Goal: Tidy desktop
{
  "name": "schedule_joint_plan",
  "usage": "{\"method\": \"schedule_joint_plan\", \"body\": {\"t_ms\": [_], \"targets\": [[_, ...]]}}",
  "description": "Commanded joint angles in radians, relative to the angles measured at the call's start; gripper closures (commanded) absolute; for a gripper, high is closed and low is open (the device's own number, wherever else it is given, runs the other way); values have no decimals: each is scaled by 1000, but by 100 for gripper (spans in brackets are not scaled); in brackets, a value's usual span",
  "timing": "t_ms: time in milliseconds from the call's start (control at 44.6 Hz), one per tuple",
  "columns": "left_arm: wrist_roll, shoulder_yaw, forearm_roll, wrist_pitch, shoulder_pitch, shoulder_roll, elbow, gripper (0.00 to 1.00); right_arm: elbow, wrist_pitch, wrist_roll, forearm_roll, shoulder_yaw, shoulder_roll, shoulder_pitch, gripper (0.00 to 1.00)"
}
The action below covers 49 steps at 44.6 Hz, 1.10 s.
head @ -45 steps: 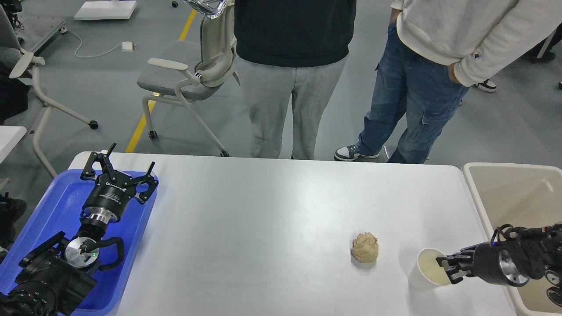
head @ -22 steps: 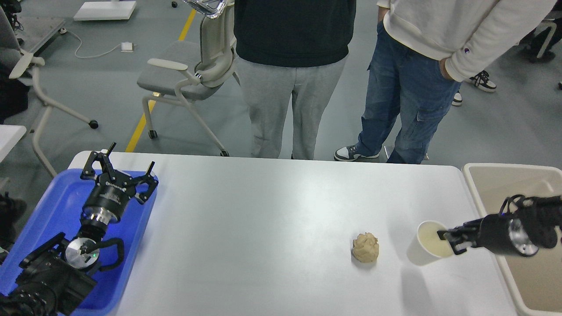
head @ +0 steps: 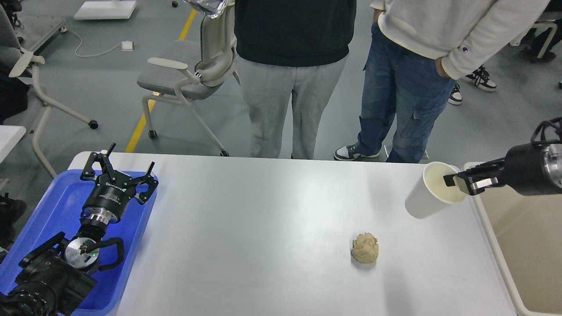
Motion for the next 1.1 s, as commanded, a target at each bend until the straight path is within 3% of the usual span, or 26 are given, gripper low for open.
{"method": "schedule_joint_plan", "body": {"t_ms": [0,135,583,853,1077], "targets": [[0,0,0,0,0,0,0,0,2,35,2,47,15,-34,70,100],[0,0,0,0,0,0,0,0,-51,-52,4,85,13,-84,52,100],[0,0,0,0,0,0,0,0,-504,-375,7,803,-5,-115,-229,100],[0,0,0,0,0,0,0,0,-853,-476,7,1378,-1,70,-473,100],[0,0,0,0,0,0,0,0,-1194,-482,-1,1554,12,325,-554,100]]}}
